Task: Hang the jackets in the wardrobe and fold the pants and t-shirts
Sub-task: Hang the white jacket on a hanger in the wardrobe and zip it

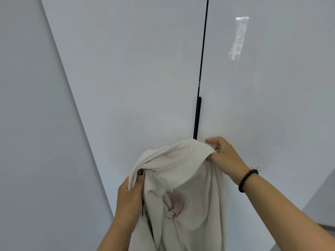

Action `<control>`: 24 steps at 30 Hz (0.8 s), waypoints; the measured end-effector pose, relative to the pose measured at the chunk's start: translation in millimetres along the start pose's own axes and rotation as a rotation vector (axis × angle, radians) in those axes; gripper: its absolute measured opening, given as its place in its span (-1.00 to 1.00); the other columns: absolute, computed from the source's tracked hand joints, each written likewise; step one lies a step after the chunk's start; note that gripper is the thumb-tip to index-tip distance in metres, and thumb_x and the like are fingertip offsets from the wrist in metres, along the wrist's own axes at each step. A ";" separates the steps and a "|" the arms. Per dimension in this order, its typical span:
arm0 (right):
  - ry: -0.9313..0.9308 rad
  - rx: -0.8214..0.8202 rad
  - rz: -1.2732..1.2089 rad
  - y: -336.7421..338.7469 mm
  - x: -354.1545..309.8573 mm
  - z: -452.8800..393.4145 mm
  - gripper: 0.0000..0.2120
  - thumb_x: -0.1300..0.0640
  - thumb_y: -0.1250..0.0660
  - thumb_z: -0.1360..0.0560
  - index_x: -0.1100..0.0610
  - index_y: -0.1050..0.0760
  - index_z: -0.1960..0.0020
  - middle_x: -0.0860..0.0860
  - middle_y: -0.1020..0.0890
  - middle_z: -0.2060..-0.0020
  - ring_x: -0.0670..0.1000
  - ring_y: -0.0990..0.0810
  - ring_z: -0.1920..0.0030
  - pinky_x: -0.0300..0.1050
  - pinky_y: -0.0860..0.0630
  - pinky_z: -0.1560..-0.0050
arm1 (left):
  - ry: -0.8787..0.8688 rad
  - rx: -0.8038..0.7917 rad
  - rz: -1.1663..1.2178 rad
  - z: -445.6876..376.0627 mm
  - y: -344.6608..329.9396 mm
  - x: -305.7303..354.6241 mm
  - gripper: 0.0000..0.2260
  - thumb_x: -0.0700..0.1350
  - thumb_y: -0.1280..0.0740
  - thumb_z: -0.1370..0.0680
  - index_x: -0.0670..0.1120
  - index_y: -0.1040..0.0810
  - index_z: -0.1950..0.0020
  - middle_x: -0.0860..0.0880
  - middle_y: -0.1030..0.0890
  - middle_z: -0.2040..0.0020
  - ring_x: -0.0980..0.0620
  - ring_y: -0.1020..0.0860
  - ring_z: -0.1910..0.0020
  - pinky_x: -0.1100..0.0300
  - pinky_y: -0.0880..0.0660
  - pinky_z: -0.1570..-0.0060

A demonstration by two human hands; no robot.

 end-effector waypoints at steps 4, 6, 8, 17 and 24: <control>0.077 -0.221 -0.072 -12.9 3.2 -11.5 -0.36 0.39 -0.32 -0.36 0.00 -0.33 -0.37 -0.06 -0.50 -0.18 -0.05 -0.54 -0.16 -0.28 -0.51 0.10 | -0.007 0.054 0.037 -9.5 -6.3 4.6 -0.75 0.06 -0.29 -0.57 -0.08 -0.64 0.08 -0.09 -0.67 0.18 -0.03 -0.61 0.16 0.09 -0.54 0.11; 0.094 -0.110 -0.148 -17.7 8.1 -14.4 -0.42 0.42 -0.33 -0.39 0.04 -0.37 -0.34 -0.02 -0.53 -0.16 -0.01 -0.54 -0.17 -0.27 -0.53 0.04 | -0.007 0.065 0.043 -12.4 -3.9 4.3 -0.74 0.06 -0.29 -0.57 -0.09 -0.64 0.08 -0.15 -0.67 0.14 -0.06 -0.60 0.14 0.04 -0.54 0.07; 0.082 0.023 -0.196 -28.7 10.3 -14.8 -0.50 0.42 -0.35 -0.40 0.10 -0.42 -0.29 0.02 -0.56 -0.14 0.01 -0.55 -0.16 -0.21 -0.53 -0.07 | -0.007 0.066 0.046 -14.8 0.7 4.7 -0.75 0.06 -0.30 -0.56 -0.08 -0.65 0.08 -0.15 -0.68 0.11 -0.08 -0.61 0.11 0.00 -0.55 0.03; -0.061 0.260 -0.242 -61.0 -5.1 5.3 -0.52 0.40 -0.37 -0.40 0.14 -0.38 -0.27 0.03 -0.52 -0.14 0.01 -0.52 -0.17 -0.17 -0.49 -0.09 | 0.007 -0.101 0.036 -19.4 49.3 14.4 -0.82 0.04 -0.31 -0.55 -0.01 -0.65 0.09 0.00 -0.70 0.20 0.01 -0.64 0.13 0.09 -0.54 0.09; -0.103 0.476 -0.205 -81.3 -16.9 66.4 -0.59 0.39 -0.29 -0.40 0.11 -0.36 -0.19 -0.04 -0.47 -0.03 0.01 -0.49 -0.13 -0.19 -0.46 -0.05 | 0.058 -0.364 0.032 1.7 81.1 15.8 -0.85 -0.06 -0.30 -0.57 -0.03 -0.65 0.07 -0.01 -0.72 0.18 0.07 -0.65 0.17 0.17 -0.50 0.14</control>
Point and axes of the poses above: each hand's wrist, its own z-axis away from the middle knuckle, its own y-axis out of the back of the hand, x = y × z, the point moved 2 cm from there along -z, towards the middle knuckle
